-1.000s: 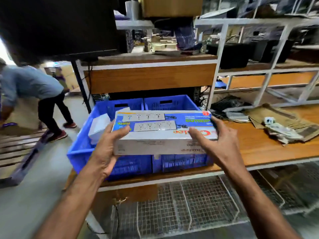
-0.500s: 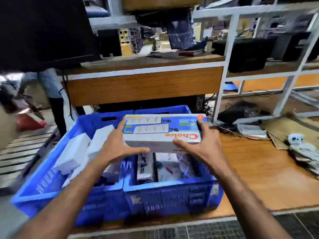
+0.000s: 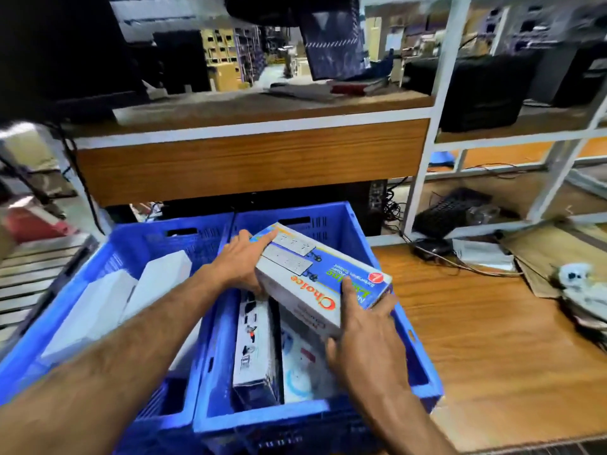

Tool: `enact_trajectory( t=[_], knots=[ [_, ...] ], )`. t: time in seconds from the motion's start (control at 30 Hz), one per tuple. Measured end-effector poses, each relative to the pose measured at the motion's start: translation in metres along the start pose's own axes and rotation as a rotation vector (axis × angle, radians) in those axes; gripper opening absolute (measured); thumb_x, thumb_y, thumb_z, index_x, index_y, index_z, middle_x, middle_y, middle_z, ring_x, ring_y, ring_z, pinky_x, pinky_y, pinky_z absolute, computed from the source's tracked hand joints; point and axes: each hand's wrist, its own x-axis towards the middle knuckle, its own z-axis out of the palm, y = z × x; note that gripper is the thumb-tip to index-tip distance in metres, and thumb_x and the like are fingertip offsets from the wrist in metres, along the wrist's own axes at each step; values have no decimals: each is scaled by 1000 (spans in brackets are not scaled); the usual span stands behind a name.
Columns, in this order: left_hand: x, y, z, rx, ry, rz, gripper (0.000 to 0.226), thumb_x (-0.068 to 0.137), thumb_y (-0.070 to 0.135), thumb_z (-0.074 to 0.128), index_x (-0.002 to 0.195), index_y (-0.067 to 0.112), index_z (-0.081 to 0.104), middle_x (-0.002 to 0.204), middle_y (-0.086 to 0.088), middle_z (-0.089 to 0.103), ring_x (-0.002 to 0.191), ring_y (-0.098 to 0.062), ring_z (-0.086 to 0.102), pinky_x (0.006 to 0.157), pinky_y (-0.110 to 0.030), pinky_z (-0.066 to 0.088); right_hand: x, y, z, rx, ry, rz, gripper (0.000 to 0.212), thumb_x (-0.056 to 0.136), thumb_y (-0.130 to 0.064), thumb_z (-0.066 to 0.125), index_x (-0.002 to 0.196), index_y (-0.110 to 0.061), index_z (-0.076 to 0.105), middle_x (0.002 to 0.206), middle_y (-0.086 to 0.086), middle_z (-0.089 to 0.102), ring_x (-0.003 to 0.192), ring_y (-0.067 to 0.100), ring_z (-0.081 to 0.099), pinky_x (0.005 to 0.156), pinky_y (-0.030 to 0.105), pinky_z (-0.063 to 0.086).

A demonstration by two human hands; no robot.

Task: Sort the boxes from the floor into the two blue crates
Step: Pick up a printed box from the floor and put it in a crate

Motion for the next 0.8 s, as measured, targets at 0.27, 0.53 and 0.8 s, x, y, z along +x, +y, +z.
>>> enact_trajectory(
  t=[0.27, 0.53, 0.8],
  knots=[
    [50, 6, -8, 117, -60, 170, 146, 47, 40, 93, 158, 47, -2, 127, -15, 35, 117, -38, 45, 105, -46, 45, -9, -11, 27, -49, -260, 81, 108, 87, -54, 69, 163, -29, -3, 147, 25, 23, 107, 27, 67, 91, 32, 52],
    [56, 42, 15, 27, -173, 252, 106, 72, 21, 80, 159, 39, 24, 138, -14, 37, 130, -37, 44, 113, -43, 38, 16, -13, 37, -87, -353, 121, 80, 92, -55, 66, 151, -17, 28, 140, 18, 46, 124, 33, 59, 99, 37, 49],
    [-8, 59, 21, 50, 157, 311, 64, 91, 23, 60, 153, 22, 44, 157, -15, 37, 145, -32, 34, 120, -43, 26, 26, -17, 40, -211, -127, -62, 62, 97, -56, 55, 145, -20, 38, 142, 13, 42, 119, 28, 61, 90, 37, 52]
  ],
)
